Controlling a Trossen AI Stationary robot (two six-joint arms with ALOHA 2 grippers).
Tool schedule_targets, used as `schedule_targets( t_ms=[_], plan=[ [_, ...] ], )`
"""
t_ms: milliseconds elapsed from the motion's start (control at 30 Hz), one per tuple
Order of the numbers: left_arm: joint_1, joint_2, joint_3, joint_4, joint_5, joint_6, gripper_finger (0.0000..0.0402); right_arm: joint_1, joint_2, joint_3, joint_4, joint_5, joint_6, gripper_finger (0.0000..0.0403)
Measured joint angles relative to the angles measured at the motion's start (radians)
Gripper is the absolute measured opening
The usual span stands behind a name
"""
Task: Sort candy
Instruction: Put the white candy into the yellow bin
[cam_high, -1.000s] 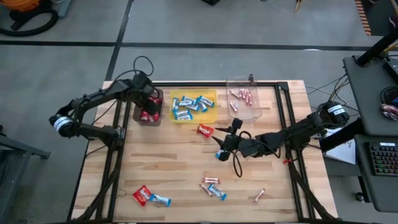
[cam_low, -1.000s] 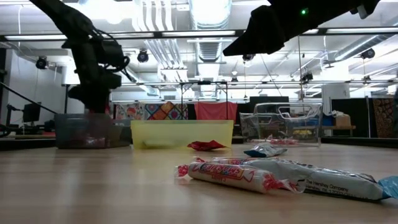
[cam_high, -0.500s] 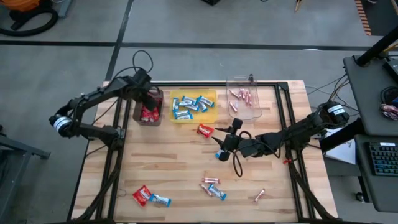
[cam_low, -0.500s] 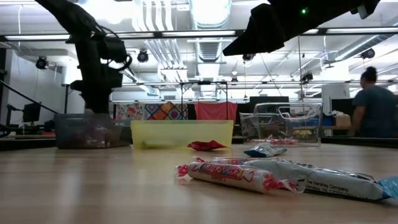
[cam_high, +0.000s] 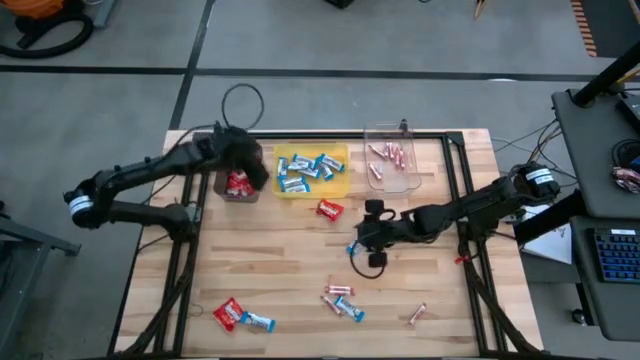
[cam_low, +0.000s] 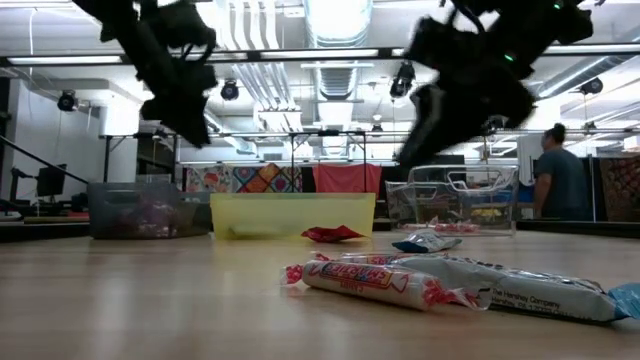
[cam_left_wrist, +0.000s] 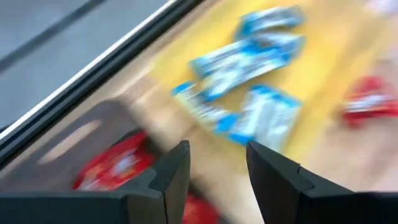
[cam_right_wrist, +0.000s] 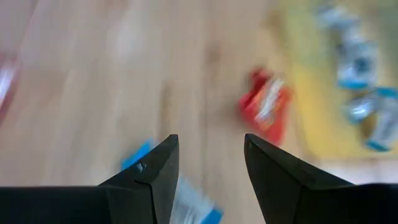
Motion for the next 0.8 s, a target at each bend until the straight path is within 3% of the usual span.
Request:
schedule_targets(
  t_ms=[267,433,600,800],
  plan=[
    [-0.378,-0.023,-0.038,0.233,-0.162,-0.079,0.0141,-0.012,0.002,-0.014,-0.121,-0.129,-0.093,0.0173],
    [-0.562,-0.004,-0.038,0.352,-0.284,-0.077,0.0141,-0.030,0.037,-0.018,-0.123,-0.136,-0.129,0.0173],
    [-0.654,0.004,-0.038,0.384,-0.324,-0.079,0.0141,-0.055,0.115,-0.018,-0.112,-0.136,-0.144,0.0173],
    [-0.687,0.022,-0.038,0.400,-0.342,-0.080,0.0141,-0.087,0.207,-0.005,-0.102,-0.153,-0.142,0.0173]
  ],
)
